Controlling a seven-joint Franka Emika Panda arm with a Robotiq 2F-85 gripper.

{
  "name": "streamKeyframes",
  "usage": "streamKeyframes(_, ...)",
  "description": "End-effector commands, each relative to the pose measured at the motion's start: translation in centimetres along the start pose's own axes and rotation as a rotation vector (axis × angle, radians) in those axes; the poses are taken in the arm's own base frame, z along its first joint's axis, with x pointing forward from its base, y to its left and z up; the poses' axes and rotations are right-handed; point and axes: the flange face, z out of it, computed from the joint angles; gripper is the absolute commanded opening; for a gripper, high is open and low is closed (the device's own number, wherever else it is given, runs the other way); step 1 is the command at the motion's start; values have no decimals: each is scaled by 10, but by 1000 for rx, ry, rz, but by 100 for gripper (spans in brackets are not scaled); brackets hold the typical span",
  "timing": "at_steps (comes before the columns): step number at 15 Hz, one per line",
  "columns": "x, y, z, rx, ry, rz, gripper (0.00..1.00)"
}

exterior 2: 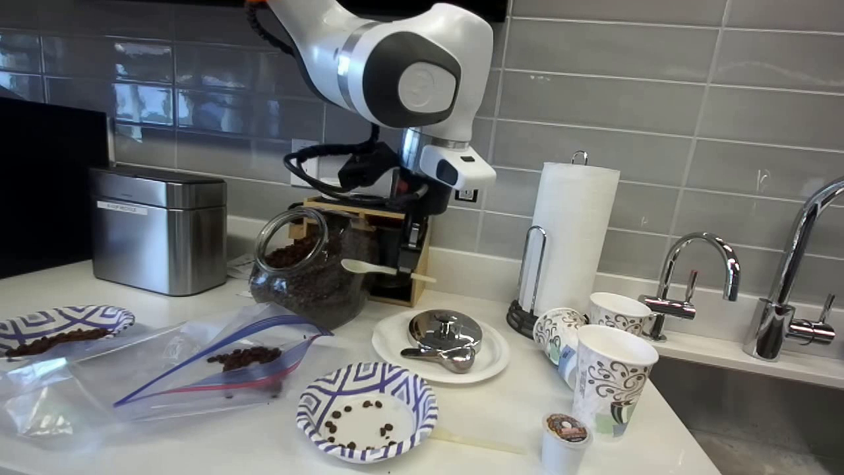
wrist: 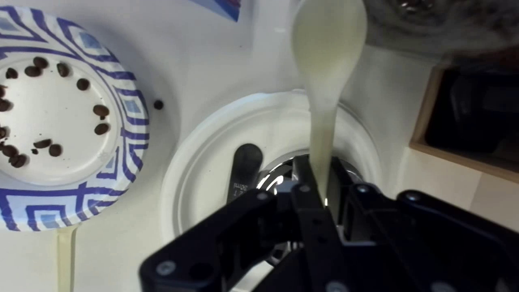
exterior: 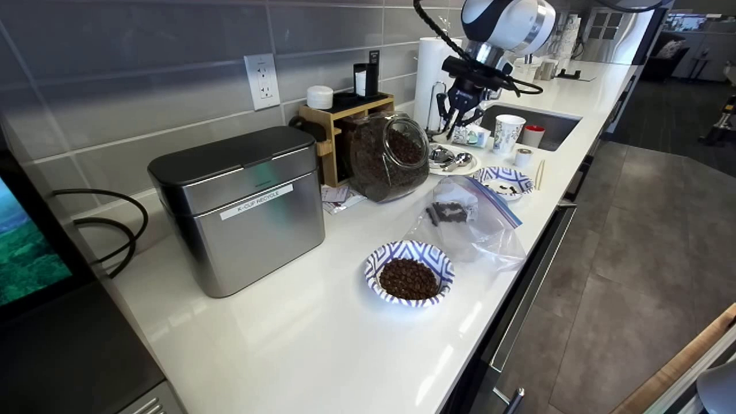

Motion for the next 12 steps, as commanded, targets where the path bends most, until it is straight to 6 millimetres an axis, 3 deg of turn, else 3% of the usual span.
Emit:
streamKeyframes(1,-32,17,-26,135,-7,62,3)
streamKeyframes(5,-64,29,-49,277,53,145,3)
streamKeyframes(6,-42,9,-40,226,30,105,13)
streamKeyframes(11,-60,23,-51,258,50,122,13)
streamKeyframes(12,-61,23,-50,244,93,107,3)
